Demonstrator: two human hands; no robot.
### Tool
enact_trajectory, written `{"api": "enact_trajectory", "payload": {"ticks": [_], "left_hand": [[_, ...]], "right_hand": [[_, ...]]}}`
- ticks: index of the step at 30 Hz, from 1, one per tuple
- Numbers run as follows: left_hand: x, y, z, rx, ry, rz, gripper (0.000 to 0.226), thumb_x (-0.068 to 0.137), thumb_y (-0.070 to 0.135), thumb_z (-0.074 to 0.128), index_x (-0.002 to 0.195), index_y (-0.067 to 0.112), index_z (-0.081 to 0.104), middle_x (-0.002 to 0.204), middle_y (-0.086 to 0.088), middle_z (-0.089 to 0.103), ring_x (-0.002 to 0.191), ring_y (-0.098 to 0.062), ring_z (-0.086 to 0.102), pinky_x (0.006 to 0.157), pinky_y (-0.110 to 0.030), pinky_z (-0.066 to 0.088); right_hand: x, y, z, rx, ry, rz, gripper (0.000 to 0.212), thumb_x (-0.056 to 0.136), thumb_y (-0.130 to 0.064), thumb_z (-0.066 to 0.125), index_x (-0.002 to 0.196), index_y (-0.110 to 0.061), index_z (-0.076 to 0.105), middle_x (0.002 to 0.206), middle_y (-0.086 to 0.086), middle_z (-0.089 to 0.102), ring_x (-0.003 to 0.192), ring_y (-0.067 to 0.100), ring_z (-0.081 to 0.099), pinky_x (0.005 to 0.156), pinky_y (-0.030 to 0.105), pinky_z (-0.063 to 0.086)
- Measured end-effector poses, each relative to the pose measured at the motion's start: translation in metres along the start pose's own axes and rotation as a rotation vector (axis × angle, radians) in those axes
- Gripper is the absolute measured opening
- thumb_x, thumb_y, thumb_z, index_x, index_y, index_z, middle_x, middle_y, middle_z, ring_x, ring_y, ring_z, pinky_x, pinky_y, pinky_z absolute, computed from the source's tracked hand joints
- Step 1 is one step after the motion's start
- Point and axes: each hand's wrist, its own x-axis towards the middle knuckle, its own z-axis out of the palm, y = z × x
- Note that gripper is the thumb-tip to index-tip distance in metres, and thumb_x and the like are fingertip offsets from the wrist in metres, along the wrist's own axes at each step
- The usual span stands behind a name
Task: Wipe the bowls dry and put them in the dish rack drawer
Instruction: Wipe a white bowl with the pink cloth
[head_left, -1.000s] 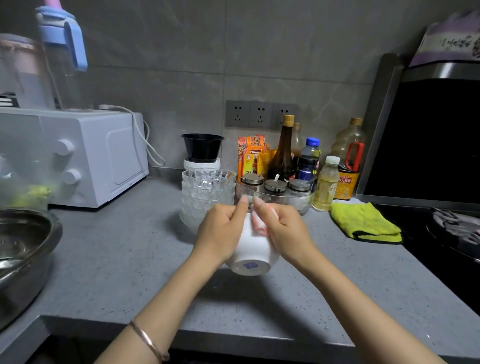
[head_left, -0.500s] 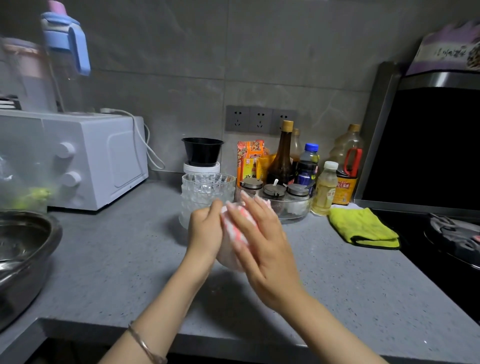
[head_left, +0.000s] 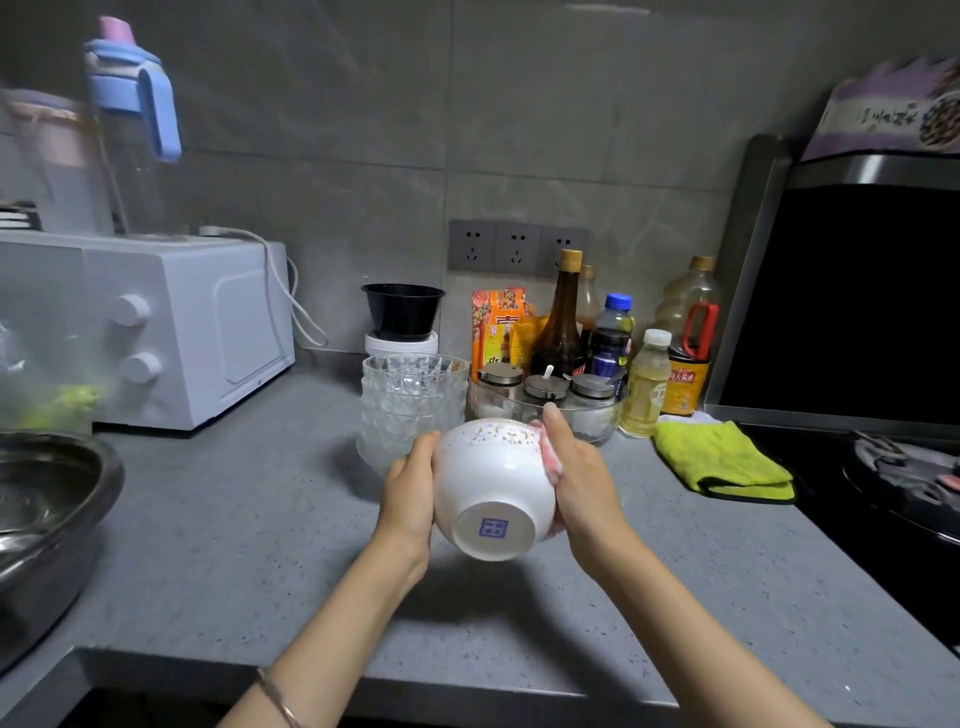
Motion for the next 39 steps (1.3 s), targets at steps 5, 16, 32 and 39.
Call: {"api": "enact_trajectory", "payload": {"ticks": [5,16,32,39], "left_hand": [[0.007,0.010,-0.004,0.359,-0.158,0.253,0.051,0.099,0.029,0.042,0.051,0.016,0.049,0.046,0.007,0.049,0.049,-0.007,0.045,0.056,-0.027,0.033],[0.016,0.003,-0.001,0.130,0.142,0.167,0.043,0.094,0.022,0.053,0.052,0.013,0.052,0.049,-0.001,0.052,0.056,-0.021,0.051,0.059,-0.031,0.039],[-0.001,0.008,0.005,-0.199,0.140,0.036,0.026,0.094,0.020,0.049,0.070,0.015,0.057,0.050,0.008,0.062,0.046,-0.011,0.060,0.044,-0.017,0.044],[0.005,-0.004,-0.001,-0.053,0.008,-0.130,0.038,0.097,0.044,0.041,0.091,0.017,0.067,0.083,-0.004,0.072,0.084,-0.022,0.066,0.079,-0.038,0.052]], "right_hand": [[0.014,0.004,-0.002,-0.195,-0.109,-0.362,0.061,0.090,-0.057,0.038,0.040,-0.022,0.046,0.054,0.007,0.051,0.056,0.022,0.055,0.059,0.028,0.041],[-0.014,0.043,0.018,-0.342,-0.040,-0.795,0.045,0.101,-0.036,0.026,0.143,-0.026,0.039,0.147,-0.012,0.038,0.139,0.010,0.031,0.113,0.034,0.026],[-0.007,0.021,0.025,0.243,-0.019,-0.274,0.040,0.093,-0.057,0.034,0.119,-0.041,0.059,0.114,-0.033,0.059,0.108,-0.007,0.055,0.079,0.014,0.048],[0.001,0.014,0.010,0.304,0.062,-0.058,0.038,0.094,-0.053,0.037,0.083,-0.030,0.066,0.065,-0.011,0.071,0.059,0.004,0.066,0.053,0.026,0.051]]}}
